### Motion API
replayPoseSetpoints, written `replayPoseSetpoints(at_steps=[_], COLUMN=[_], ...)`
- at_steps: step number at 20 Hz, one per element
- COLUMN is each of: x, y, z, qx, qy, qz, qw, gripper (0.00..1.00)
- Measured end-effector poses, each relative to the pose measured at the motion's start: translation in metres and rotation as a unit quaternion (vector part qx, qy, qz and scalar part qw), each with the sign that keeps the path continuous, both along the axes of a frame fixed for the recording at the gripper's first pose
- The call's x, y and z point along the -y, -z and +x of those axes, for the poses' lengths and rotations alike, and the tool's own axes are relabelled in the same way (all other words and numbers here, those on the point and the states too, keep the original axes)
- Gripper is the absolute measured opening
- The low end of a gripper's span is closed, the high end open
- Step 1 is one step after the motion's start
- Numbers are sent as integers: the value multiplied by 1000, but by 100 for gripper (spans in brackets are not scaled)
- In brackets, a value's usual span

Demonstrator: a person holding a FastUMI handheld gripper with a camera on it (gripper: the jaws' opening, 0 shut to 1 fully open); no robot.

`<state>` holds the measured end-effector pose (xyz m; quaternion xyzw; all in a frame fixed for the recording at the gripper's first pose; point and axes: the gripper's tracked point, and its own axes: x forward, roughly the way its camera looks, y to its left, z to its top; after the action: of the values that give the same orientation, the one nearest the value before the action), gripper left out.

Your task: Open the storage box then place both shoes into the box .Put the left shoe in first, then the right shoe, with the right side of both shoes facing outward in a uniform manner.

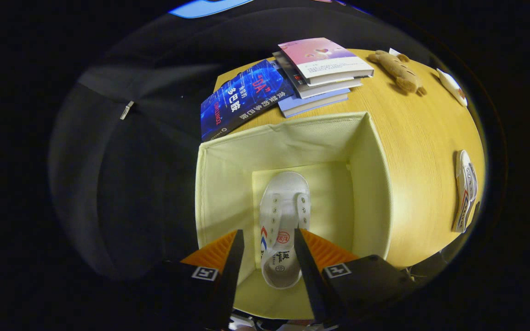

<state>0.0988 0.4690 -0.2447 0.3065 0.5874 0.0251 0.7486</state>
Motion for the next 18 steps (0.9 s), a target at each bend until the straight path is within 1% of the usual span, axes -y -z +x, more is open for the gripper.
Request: replayPoseSetpoints(at_steps=[2,3,4,6,8,12,15,18], x=[0,0,1,2,6,30,80,161], y=[-2,-4,-8,-22,-37,-76,-100,-103], z=[-4,-7,-10,-17,-21,-34,-44,-54], qx=[7,9,14,33,64,128,179,224], qy=[-10,-17,-21,-34,-47,-72,-71,-63], qz=[2,4,6,16,25,45,43,-8], qw=[1000,1000,1000,999,997,988,980,973], gripper=[83,86,92,95,96,96,96,96])
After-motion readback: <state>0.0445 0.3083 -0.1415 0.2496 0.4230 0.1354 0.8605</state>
